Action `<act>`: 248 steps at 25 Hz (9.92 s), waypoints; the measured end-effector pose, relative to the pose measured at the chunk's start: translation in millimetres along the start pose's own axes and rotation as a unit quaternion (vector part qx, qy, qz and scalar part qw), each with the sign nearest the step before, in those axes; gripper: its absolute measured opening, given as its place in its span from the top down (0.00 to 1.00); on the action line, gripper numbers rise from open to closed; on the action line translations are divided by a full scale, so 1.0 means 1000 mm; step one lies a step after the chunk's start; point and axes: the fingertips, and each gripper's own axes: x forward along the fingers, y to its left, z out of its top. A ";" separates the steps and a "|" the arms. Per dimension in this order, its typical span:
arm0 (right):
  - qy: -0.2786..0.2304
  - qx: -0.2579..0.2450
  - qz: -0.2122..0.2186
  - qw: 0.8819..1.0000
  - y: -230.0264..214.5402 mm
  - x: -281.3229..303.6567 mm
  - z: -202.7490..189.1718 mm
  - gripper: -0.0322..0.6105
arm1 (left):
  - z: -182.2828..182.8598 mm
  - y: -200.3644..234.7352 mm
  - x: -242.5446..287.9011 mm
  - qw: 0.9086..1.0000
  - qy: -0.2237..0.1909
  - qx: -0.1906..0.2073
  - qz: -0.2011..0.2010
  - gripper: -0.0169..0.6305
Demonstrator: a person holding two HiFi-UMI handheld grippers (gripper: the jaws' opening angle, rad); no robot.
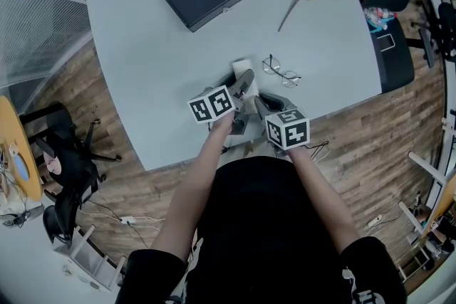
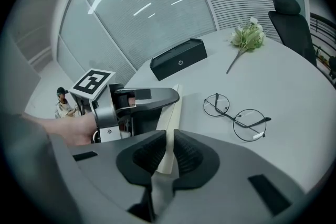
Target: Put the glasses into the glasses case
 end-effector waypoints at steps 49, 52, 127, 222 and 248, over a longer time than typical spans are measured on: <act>-0.011 -0.068 -0.103 0.992 -0.037 -0.039 0.005 0.89 | 0.006 0.011 -0.046 0.998 -0.024 0.061 0.024 0.61; -0.012 -0.091 -0.123 0.988 -0.044 -0.043 0.008 0.87 | 0.006 0.007 -0.049 0.997 -0.027 0.064 0.019 0.68; -0.069 -0.111 -0.088 0.988 0.019 -0.002 0.049 0.91 | -0.023 0.014 -0.062 0.998 0.041 0.017 -0.051 0.80; -0.037 -0.147 -0.026 0.988 -0.105 -0.145 -0.044 0.88 | -0.079 -0.057 -0.022 0.974 -0.046 0.151 0.160 0.73; -0.252 -0.173 -0.007 0.952 -0.065 -0.252 0.031 0.92 | -0.136 -0.172 -0.125 0.952 -0.138 0.240 0.133 0.90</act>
